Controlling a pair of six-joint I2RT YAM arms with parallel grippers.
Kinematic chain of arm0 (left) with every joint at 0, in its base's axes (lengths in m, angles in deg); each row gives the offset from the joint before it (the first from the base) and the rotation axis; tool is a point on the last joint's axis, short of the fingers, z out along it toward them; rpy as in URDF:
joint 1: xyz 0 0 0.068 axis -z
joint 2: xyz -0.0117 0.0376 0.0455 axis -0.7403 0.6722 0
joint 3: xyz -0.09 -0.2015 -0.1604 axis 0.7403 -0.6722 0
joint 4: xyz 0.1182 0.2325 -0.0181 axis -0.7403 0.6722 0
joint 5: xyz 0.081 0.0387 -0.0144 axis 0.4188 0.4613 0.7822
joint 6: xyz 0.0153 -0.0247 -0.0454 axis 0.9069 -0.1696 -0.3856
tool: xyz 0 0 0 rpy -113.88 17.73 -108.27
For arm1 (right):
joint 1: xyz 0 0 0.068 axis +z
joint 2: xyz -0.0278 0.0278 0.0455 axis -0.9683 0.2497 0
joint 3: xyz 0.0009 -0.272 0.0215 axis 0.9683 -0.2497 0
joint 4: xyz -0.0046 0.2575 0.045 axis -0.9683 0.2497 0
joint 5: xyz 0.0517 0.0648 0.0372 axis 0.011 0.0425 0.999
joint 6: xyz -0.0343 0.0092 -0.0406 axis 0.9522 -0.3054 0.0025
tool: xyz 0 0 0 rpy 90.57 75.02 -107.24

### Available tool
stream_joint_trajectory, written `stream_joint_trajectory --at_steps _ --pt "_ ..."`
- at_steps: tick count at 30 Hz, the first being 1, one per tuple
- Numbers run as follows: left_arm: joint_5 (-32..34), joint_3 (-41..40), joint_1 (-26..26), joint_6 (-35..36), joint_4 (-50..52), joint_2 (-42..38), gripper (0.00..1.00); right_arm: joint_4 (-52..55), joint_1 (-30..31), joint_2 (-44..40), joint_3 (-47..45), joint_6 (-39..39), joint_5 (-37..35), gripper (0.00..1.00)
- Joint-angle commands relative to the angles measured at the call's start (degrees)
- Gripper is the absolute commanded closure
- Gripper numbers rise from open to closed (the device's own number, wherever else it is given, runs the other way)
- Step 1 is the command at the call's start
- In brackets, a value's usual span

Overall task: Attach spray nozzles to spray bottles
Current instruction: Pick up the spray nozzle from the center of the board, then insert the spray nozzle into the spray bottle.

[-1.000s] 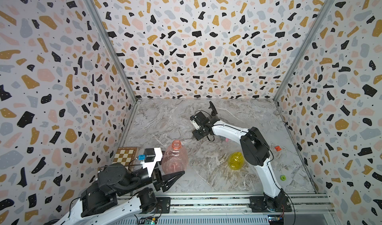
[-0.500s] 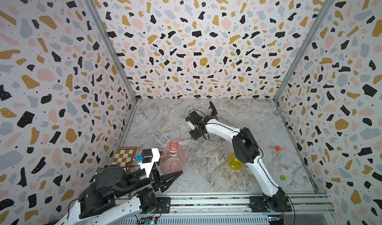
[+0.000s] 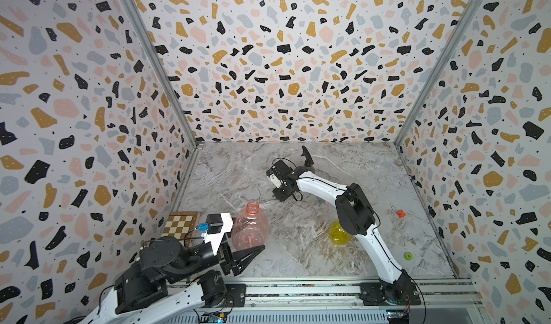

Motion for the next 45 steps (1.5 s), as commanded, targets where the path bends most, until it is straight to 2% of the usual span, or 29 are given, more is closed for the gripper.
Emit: stream_joint_trajectory --at_steps 1,6,12,18,23,27,33,40,45 --pt "1.17 1.01 0.22 0.92 -2.07 0.06 1.00 -10.14 0.92 -13.59 -5.39 -2.64 6.16 0.82" --pt "1.46 0.97 0.15 1.00 -2.40 0.41 1.00 -22.02 1.08 -30.92 -20.13 -7.70 10.80 0.82" --pt "-0.48 -0.71 0.16 1.11 -5.15 2.22 1.00 -30.98 1.12 -53.42 -37.67 -14.03 12.56 0.82" --pt "-5.41 -3.60 0.11 1.03 -12.43 7.13 1.00 -33.55 1.25 -71.82 -47.36 -17.44 12.74 0.82" --pt "-10.47 -7.72 0.16 0.27 -23.40 12.14 1.00 -35.85 1.23 -83.60 -49.87 -18.98 12.76 0.82" --pt "-14.43 -10.57 0.27 0.41 -31.69 16.69 1.00 -38.85 1.32 -87.56 -47.88 -19.91 15.54 0.81" --pt "-18.86 -14.87 1.00 -0.30 -43.77 21.38 1.00 -46.89 1.44 -86.56 -44.67 -23.45 18.88 0.81" --pt "-17.98 -16.56 3.21 1.34 -47.30 23.60 1.00 -59.87 4.28 -83.32 -43.93 -26.90 20.07 0.81" --pt "-18.49 -16.35 3.50 1.56 -47.27 23.50 1.00 -61.89 8.81 -79.38 -41.24 -24.63 18.65 0.81"
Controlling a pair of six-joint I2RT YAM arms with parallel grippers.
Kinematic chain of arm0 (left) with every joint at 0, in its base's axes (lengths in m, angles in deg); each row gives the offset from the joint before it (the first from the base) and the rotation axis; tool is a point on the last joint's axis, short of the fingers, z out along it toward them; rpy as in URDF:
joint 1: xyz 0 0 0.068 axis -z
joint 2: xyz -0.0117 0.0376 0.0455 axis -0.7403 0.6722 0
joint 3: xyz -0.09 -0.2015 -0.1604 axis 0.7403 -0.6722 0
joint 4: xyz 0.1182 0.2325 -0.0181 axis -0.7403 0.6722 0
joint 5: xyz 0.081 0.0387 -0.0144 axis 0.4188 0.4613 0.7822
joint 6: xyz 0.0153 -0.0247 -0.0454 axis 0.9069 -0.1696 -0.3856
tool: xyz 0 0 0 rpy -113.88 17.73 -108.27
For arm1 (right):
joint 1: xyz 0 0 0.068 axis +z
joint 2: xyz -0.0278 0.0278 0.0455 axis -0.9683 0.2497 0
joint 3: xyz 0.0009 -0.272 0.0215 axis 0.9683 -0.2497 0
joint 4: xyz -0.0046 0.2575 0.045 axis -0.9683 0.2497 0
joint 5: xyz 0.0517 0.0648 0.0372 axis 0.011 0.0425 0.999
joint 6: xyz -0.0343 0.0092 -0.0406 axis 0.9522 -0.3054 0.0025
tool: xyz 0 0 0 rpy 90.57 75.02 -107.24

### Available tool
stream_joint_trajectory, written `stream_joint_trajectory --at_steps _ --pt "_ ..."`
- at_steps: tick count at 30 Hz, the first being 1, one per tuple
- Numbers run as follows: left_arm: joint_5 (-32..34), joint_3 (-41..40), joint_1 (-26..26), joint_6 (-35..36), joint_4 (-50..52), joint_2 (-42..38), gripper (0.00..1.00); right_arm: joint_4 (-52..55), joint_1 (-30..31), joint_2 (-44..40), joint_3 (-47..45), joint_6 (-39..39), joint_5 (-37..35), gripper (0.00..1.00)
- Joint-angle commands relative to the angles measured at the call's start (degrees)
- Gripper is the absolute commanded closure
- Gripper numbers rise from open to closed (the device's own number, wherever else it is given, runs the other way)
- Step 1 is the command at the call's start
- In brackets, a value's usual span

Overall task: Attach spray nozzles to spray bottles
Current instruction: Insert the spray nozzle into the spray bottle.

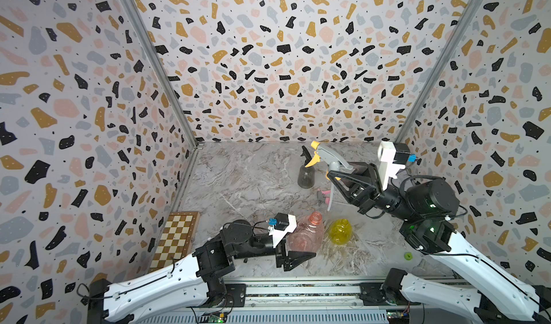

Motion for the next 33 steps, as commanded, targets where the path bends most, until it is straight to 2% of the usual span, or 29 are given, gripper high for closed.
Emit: stream_joint_trajectory --at_steps 1,19,28,33 --pt "-1.16 0.23 0.43 1.27 -4.30 -0.59 1.00 -5.01 2.49 1.31 3.55 1.01 -0.60 0.81" --pt "-0.90 -0.54 0.69 1.82 -2.54 -3.06 1.00 -5.49 8.55 4.05 7.41 6.13 -2.93 0.82" --pt "-0.95 0.40 0.70 2.45 -2.20 -4.12 1.00 -6.47 9.54 3.70 3.84 5.23 -3.17 0.82" --pt "1.39 1.36 0.70 3.00 -2.23 -4.69 1.00 -7.94 10.58 2.71 1.22 4.25 -3.19 0.83"
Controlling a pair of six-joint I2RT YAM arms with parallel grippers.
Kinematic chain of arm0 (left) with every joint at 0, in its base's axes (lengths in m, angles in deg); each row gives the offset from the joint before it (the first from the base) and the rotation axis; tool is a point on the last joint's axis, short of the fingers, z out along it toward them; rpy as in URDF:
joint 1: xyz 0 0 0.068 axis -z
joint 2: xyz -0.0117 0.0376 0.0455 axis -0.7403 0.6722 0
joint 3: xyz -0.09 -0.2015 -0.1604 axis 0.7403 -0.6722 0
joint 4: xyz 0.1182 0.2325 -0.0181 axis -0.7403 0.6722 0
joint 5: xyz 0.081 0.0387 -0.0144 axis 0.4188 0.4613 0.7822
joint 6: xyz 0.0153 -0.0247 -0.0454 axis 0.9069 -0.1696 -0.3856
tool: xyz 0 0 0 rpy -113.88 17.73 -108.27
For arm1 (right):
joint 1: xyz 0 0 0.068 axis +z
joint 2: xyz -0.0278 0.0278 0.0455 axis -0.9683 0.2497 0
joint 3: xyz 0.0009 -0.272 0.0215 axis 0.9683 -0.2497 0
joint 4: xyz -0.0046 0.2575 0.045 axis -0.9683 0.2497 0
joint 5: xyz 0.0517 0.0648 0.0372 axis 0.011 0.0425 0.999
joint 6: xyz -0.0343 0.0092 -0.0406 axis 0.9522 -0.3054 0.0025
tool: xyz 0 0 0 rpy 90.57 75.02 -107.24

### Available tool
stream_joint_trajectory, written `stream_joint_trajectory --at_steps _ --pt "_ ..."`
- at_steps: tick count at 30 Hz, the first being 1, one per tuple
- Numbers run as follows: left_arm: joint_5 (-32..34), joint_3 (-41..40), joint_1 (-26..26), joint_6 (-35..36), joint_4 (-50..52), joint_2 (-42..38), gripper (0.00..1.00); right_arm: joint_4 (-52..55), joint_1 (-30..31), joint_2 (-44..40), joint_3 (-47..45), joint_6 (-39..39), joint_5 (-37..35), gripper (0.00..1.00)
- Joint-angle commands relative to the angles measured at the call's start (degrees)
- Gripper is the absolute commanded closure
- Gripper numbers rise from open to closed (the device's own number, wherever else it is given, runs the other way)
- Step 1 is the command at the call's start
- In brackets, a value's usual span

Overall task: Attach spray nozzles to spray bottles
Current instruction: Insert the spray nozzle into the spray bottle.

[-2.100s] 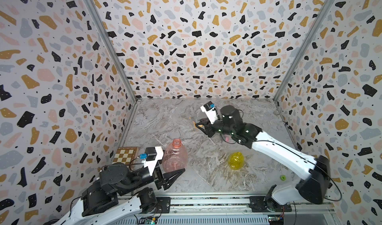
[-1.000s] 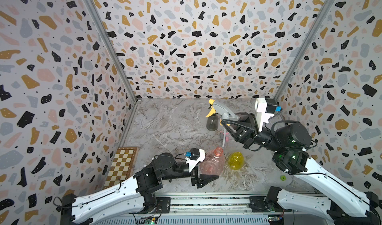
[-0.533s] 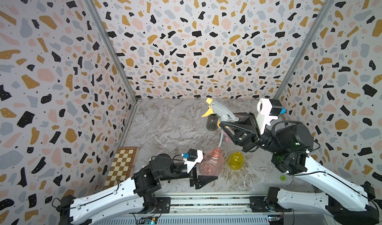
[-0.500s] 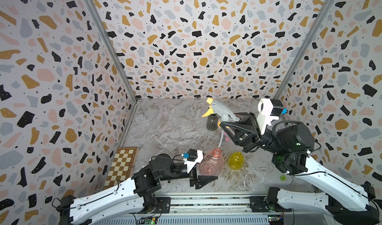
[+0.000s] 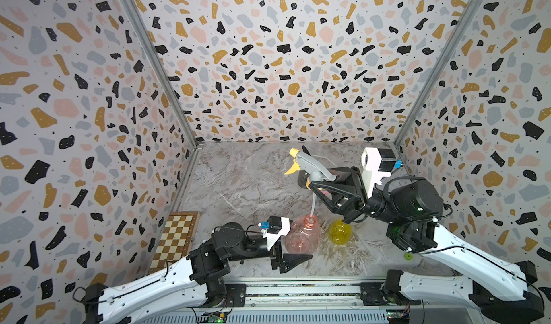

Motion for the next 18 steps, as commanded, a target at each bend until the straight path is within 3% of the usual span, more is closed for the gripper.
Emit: stream_joint_trajectory --at_steps 1,18 --pt "1.79 1.98 0.40 1.07 -2.80 -1.23 1.00 -3.17 0.90 -1.78 -1.20 -0.72 -0.41 0.83" --pt "2.69 7.11 0.40 2.06 1.41 -3.50 1.00 4.68 2.08 -6.62 -9.04 2.22 0.86 0.72"
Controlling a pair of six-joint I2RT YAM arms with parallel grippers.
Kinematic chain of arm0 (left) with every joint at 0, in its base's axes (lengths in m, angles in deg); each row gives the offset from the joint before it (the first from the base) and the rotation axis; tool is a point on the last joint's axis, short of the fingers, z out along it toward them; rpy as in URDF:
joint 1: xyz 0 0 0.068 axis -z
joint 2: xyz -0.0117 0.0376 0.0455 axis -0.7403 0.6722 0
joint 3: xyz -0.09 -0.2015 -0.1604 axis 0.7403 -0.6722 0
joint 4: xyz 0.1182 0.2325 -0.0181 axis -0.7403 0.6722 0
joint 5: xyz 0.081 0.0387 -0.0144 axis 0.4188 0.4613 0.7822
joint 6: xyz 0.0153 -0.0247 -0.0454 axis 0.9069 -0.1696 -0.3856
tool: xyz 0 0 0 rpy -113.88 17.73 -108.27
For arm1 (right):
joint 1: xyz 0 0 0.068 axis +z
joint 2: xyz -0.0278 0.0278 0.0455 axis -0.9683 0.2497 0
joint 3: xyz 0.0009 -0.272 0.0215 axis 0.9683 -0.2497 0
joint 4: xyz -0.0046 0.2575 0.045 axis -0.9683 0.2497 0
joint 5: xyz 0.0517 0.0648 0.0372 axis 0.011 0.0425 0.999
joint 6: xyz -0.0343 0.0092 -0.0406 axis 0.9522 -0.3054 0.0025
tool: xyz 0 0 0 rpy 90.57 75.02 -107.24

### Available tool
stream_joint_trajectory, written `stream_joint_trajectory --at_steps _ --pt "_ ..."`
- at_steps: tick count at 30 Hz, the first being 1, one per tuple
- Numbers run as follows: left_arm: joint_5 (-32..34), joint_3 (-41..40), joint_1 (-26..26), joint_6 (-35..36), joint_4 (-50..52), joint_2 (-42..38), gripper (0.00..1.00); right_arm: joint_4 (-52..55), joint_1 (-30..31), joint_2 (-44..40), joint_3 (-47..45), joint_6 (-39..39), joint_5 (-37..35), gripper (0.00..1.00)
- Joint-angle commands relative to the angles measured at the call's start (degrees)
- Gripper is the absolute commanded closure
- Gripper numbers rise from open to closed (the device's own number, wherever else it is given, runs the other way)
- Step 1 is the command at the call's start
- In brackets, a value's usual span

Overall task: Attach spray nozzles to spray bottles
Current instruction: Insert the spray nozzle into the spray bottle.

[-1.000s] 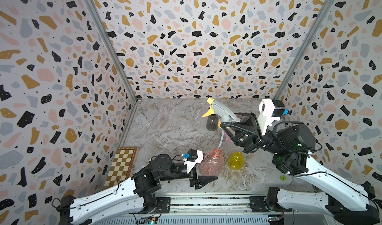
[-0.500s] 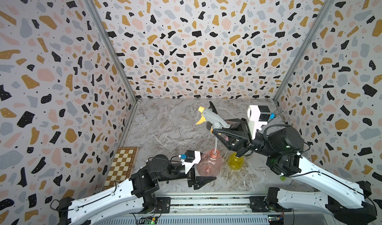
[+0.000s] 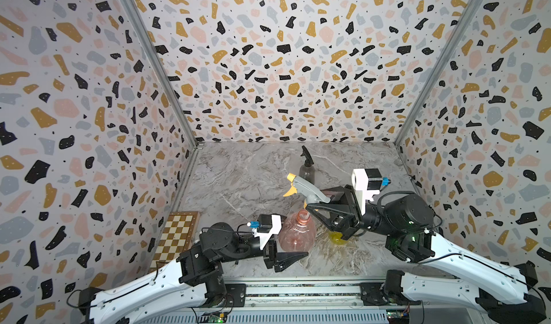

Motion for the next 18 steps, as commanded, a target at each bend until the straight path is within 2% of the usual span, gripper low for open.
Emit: stream_joint_trajectory --at_steps 1,11,16,18 --pt "-0.04 3.17 0.08 1.29 -2.15 -0.77 1.00 4.26 0.49 -1.41 0.73 2.61 0.56 0.71" --pt "0.83 3.08 0.09 2.98 -1.06 -2.15 1.00 12.72 2.73 -2.73 0.42 5.80 -0.70 0.63" --pt "-0.24 4.05 0.09 4.17 2.25 -2.32 1.00 19.89 2.95 -3.71 2.75 7.34 -1.08 0.56" --pt "-1.00 4.28 0.09 4.63 3.49 -2.32 1.00 23.58 2.92 -4.13 4.53 8.48 -1.14 0.48"
